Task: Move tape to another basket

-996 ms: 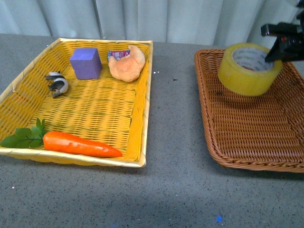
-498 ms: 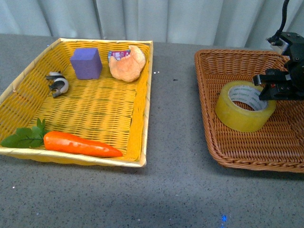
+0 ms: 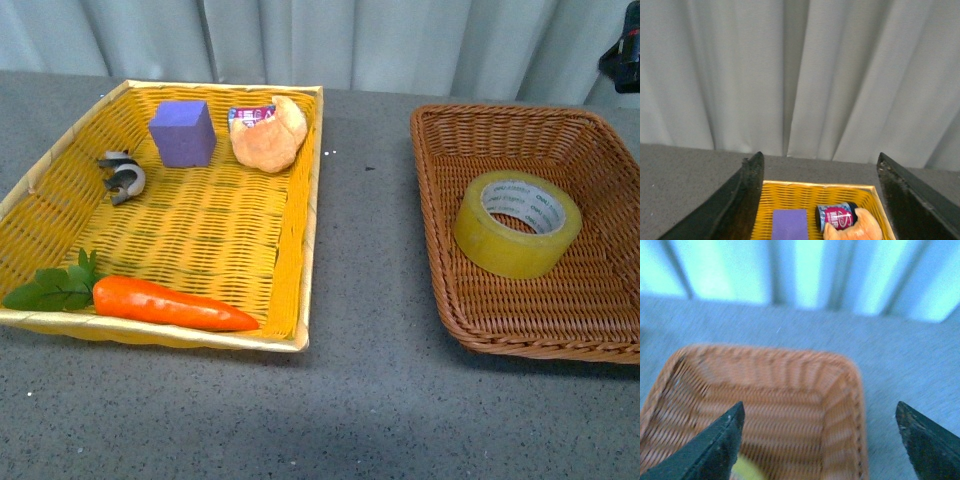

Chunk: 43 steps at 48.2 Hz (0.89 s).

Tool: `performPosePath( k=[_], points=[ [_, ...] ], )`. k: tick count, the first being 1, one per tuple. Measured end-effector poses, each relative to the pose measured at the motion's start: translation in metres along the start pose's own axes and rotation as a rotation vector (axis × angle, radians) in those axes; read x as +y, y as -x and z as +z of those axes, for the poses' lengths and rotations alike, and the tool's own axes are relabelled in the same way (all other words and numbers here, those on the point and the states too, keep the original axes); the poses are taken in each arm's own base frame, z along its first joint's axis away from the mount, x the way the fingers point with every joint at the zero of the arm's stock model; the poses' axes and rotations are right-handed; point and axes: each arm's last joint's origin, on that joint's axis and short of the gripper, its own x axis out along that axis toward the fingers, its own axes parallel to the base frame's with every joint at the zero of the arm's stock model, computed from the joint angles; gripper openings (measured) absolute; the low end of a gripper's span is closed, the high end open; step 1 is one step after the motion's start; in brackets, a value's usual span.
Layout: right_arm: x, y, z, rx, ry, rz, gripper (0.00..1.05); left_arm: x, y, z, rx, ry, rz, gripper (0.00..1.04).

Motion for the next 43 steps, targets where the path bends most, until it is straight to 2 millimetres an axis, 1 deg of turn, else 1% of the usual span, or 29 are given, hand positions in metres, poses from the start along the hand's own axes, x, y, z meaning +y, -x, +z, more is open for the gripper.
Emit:
performPosePath(
  k=[3,4,5,7,8,11,12,13,15,16,17,19,23,27,32,43],
  points=[
    [0.004,0.014,-0.017,-0.178,-0.017,-0.035,0.74,0.005,0.022,-0.008,-0.018,-0.021,-0.025,0.57],
    [0.006,0.023,-0.023,-0.237,-0.020,-0.038,0.69,0.007,0.030,-0.013,-0.016,-0.030,-0.029,0.52],
    [0.007,0.027,-0.024,-0.255,-0.020,-0.038,0.67,0.007,0.033,-0.014,-0.015,-0.031,-0.030,0.50],
    [0.009,0.040,-0.026,-0.323,-0.021,-0.036,0.60,0.010,0.044,-0.020,-0.007,-0.037,-0.028,0.43],
    [0.010,0.044,-0.026,-0.338,-0.021,-0.036,0.58,0.011,0.046,-0.021,-0.005,-0.038,-0.028,0.41],
    [0.012,0.063,-0.022,-0.406,-0.022,-0.038,0.47,0.014,0.060,-0.028,0.001,-0.042,-0.027,0.30],
    [0.012,0.066,-0.022,-0.415,-0.023,-0.040,0.46,0.015,0.065,-0.030,0.002,-0.043,-0.029,0.27],
    [0.014,0.070,-0.022,-0.422,-0.024,-0.043,0.42,0.015,0.067,-0.031,0.002,-0.043,-0.030,0.25],
    [0.017,0.082,-0.022,-0.438,-0.030,-0.062,0.35,0.017,0.076,-0.034,0.003,-0.045,-0.033,0.18],
    [0.018,0.084,-0.023,-0.439,-0.030,-0.061,0.33,0.017,0.079,-0.035,0.003,-0.046,-0.033,0.16],
    [0.019,0.089,-0.025,-0.437,-0.031,-0.058,0.29,0.018,0.083,-0.036,0.003,-0.046,-0.034,0.12],
    [0.024,0.101,-0.034,-0.421,-0.029,-0.044,0.19,0.021,0.096,-0.040,0.002,-0.045,-0.030,0.04],
    [0.027,0.120,-0.048,-0.400,-0.025,-0.034,0.00,0.032,0.116,-0.047,0.007,-0.053,-0.035,0.04],
    [0.027,0.140,-0.055,-0.410,-0.030,-0.038,0.01,0.036,0.134,-0.053,0.008,-0.053,-0.021,0.04],
    [0.028,0.156,-0.062,-0.409,-0.029,-0.036,0.01,0.036,0.149,-0.056,0.004,-0.053,-0.029,0.04],
    [0.029,0.182,-0.074,-0.405,-0.030,-0.036,0.01,0.037,0.175,-0.064,0.009,-0.053,-0.028,0.04]
  ],
)
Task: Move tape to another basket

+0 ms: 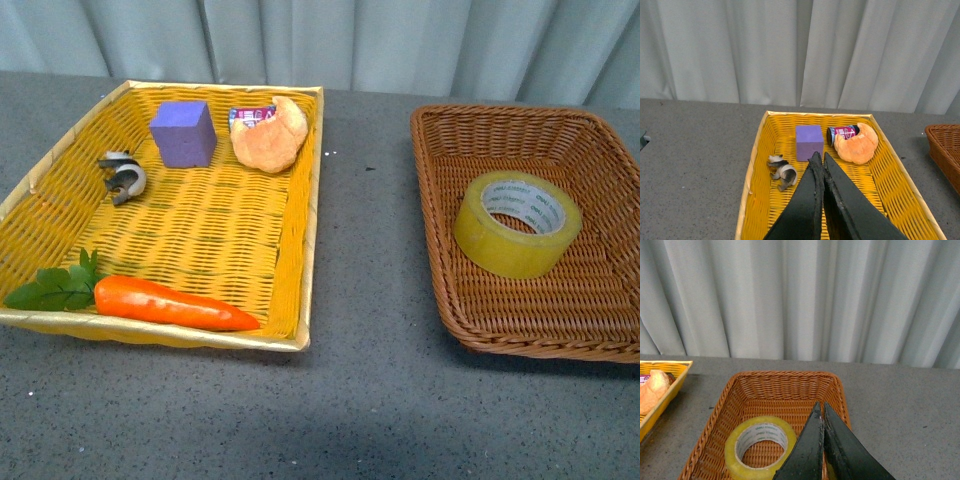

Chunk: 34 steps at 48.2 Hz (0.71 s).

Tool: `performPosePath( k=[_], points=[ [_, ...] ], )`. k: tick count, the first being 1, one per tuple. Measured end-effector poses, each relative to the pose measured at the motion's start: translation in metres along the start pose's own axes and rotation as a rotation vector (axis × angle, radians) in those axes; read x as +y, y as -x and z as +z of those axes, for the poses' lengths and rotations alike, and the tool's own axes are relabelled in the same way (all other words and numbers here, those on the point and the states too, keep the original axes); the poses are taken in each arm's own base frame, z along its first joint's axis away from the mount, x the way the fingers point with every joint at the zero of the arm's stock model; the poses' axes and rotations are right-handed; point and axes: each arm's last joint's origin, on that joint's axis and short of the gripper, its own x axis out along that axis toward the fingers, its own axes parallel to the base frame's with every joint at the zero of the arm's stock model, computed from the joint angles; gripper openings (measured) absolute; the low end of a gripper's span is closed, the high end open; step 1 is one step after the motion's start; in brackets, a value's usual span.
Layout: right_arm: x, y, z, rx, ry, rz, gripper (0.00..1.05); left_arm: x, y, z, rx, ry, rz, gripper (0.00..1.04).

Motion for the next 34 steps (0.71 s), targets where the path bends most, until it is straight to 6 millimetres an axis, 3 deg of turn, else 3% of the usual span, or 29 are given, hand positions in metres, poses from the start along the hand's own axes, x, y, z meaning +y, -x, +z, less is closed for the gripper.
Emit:
performPosePath(
  k=[13,34],
  points=[
    [0.000,0.027,0.000,-0.002,0.000,0.000,0.01,0.000,0.024,-0.015,0.009,0.000,0.000,0.04],
    [0.000,0.055,0.002,-0.008,0.000,0.001,0.01,0.000,0.048,-0.007,-0.021,0.000,0.000,0.04]
  ],
)
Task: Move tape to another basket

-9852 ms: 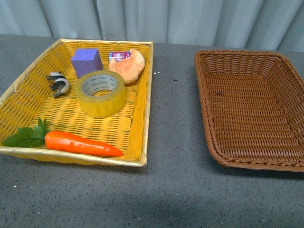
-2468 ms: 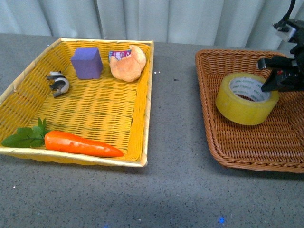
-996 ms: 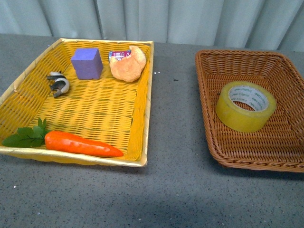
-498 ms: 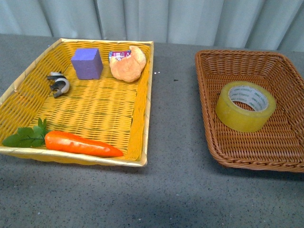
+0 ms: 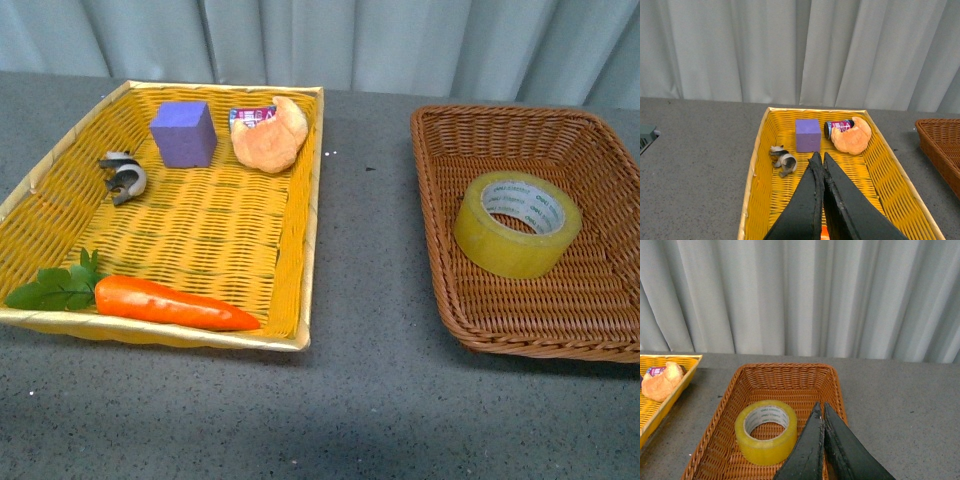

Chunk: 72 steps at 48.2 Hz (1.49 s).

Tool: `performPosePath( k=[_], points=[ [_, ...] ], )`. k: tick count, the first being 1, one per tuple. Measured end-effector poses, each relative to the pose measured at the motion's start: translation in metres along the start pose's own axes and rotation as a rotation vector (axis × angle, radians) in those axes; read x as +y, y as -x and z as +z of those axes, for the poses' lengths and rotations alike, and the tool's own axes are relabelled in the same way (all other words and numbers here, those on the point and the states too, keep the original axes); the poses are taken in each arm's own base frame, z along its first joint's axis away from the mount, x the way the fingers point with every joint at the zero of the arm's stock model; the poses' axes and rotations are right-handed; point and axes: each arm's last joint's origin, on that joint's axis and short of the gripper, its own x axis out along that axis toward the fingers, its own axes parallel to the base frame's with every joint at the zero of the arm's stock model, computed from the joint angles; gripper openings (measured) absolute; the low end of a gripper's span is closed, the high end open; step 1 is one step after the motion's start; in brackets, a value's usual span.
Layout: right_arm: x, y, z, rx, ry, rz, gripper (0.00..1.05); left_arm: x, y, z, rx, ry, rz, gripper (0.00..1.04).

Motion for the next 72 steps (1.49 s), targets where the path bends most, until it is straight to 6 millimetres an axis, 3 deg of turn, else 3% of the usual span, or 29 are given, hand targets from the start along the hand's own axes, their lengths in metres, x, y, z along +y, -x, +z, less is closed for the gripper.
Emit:
performPosePath(
  k=[52,67,72],
  points=[
    [0.000,0.033,0.002,0.002,0.000,0.000,0.01,0.000,0.037,0.000,0.001,0.000,0.000,0.04],
    [0.000,0.040,0.001,-0.011,0.000,0.001,0.01,0.000,0.037,0.000,-0.003,0.000,0.000,0.04],
    [0.000,0.040,0.001,-0.011,0.000,0.001,0.09,0.000,0.037,0.000,-0.003,0.000,0.000,0.20]
  ],
)
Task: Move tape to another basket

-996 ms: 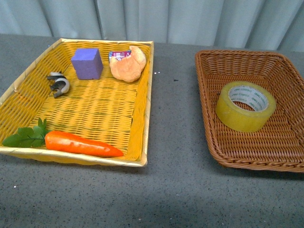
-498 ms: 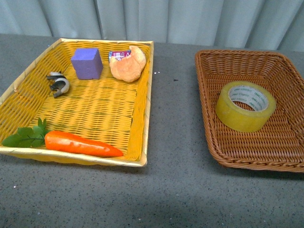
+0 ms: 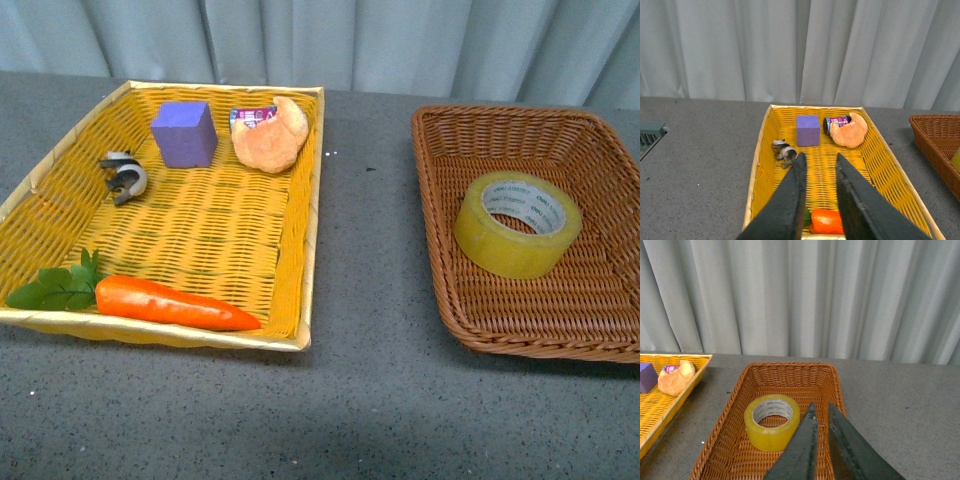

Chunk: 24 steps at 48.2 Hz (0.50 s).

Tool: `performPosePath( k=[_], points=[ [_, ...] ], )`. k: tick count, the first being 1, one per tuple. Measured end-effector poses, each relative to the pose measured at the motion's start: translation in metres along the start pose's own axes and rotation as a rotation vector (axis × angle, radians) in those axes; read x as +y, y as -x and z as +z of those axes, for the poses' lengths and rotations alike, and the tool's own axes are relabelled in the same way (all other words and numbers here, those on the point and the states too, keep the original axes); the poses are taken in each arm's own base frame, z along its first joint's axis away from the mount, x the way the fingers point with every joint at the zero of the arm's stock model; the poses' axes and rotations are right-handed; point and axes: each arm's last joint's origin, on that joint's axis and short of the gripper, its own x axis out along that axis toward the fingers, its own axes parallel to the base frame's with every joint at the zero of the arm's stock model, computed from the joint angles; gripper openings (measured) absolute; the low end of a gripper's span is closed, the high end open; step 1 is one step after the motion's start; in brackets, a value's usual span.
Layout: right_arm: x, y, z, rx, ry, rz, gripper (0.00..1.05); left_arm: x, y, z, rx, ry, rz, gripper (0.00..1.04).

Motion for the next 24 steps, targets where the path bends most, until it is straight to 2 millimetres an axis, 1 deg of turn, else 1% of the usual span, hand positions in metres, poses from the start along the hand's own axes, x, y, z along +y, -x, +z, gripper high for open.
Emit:
performPosePath(
  k=[1,3,7,9,10,12,13,18,20,22,24],
  points=[
    [0.0000,0.0000,0.0000,0.000,0.000,0.000,0.14,0.0000,0.0000,0.0000,0.000,0.000,0.000,0.23],
    [0.0000,0.0000,0.0000,0.000,0.000,0.000,0.25,0.0000,0.0000,0.0000,0.000,0.000,0.000,0.34],
    [0.0000,0.0000,0.0000,0.000,0.000,0.000,0.43,0.0000,0.0000,0.0000,0.000,0.000,0.000,0.52],
    [0.0000,0.0000,0.0000,0.000,0.000,0.000,0.53,0.0000,0.0000,0.0000,0.000,0.000,0.000,0.62],
    [0.0000,0.0000,0.0000,0.000,0.000,0.000,0.57,0.0000,0.0000,0.0000,0.000,0.000,0.000,0.68],
    [0.0000,0.0000,0.0000,0.000,0.000,0.000,0.66,0.0000,0.0000,0.0000,0.000,0.000,0.000,0.75],
    [0.0000,0.0000,0.0000,0.000,0.000,0.000,0.67,0.0000,0.0000,0.0000,0.000,0.000,0.000,0.78],
    [0.0000,0.0000,0.0000,0.000,0.000,0.000,0.92,0.0000,0.0000,0.0000,0.000,-0.001,0.000,1.00],
    [0.0000,0.0000,0.0000,0.000,-0.002,0.000,0.98,0.0000,0.0000,0.0000,0.000,-0.002,0.000,0.98],
    [0.0000,0.0000,0.0000,0.000,-0.001,0.000,0.95,0.0000,0.0000,0.0000,0.000,-0.002,0.000,0.98],
    [0.0000,0.0000,0.0000,0.000,-0.001,0.000,0.95,0.0000,0.0000,0.0000,0.000,-0.002,0.000,0.98]
  ],
)
